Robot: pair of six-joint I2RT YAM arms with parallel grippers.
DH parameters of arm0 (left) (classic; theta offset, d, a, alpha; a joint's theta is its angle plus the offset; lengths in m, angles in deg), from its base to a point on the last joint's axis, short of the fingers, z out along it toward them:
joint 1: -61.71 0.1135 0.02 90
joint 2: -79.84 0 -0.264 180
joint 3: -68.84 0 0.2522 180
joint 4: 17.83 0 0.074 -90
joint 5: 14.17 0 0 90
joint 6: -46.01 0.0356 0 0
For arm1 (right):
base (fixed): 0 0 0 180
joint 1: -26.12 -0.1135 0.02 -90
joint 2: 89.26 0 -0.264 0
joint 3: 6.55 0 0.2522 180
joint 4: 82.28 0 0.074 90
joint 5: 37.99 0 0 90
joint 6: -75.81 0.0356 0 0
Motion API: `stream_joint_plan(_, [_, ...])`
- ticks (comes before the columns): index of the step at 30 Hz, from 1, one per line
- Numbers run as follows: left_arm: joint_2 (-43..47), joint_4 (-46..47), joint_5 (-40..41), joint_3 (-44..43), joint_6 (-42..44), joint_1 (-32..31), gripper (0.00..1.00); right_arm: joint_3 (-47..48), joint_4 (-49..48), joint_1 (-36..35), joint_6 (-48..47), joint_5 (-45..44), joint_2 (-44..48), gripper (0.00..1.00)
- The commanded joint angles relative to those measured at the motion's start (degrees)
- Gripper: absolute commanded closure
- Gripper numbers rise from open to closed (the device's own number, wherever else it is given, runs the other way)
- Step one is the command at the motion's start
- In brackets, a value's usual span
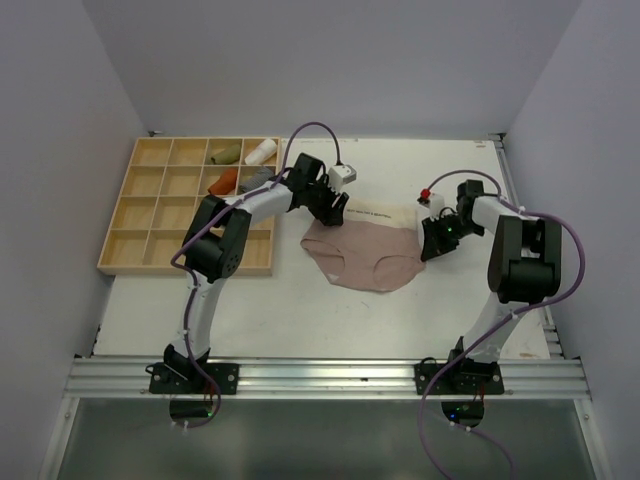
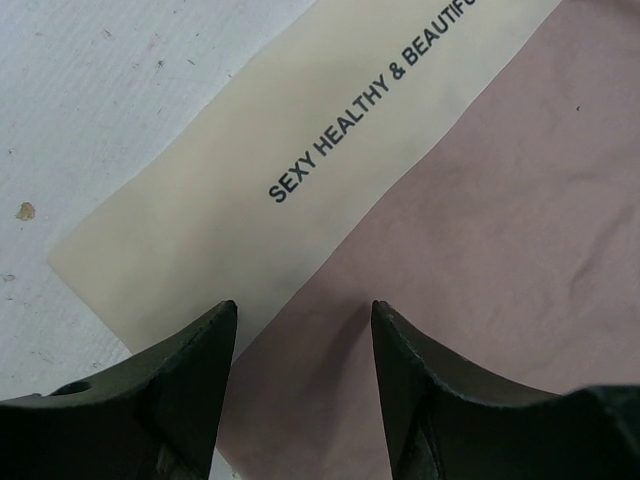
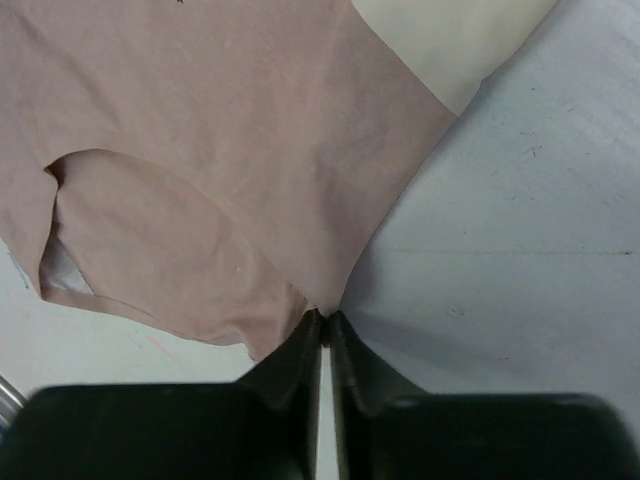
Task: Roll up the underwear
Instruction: Flatten the underwear
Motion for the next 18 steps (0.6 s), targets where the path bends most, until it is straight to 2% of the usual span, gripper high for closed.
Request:
stream_joint_plan(1, [2.1, -3.3, -0.4, 0.7, 0.4, 0.5, 0.40, -2.0, 0.8, -0.5, -3.6, -5.7, 0.0, 0.97])
stream_joint_plan(2, [2.1, -3.3, -0.5, 0.9, 0.4, 0.6, 0.40, -1.9, 0.8, -0.5, -3.5, -6.5, 1.9, 1.00])
stream_joint_plan(7, [2.4, -2.7, -1.1, 1.7, -0.1, 0.7, 0.40, -1.9, 2.0, -3.8, -3.7, -11.1, 10.1, 1.00])
stream_joint_plan(11, [2.4, -2.4, -1.8, 2.4, -0.6, 0.7, 0.40, -3.8, 3.8, -12.4, -2.8, -21.3, 14.1, 1.00])
stream_joint_plan(15, [2.6, -2.3, -1.8, 3.0, -0.3, 0.7, 0.40, -5.6, 6.2, -18.3, -0.2, -26.9, 13.6, 1.00])
stream_joint_plan(16, [2.8, -2.4, -1.8, 3.2, -0.1, 0.7, 0.40, -5.7, 7.0, -19.1, 0.9, -27.0, 12.0, 0.81])
stream_joint_plan(17, [3.2, -2.3, -1.8, 3.6, 0.1, 0.8, 0.39, -5.4, 9.1, -19.1, 1.3, -27.1, 11.2, 0.73])
stream_joint_plan(18, [3.7, -2.4, -1.7, 3.8, 0.3, 0.8, 0.39, -5.1, 10.1, -19.0, 1.6, -26.3, 10.6, 0.71])
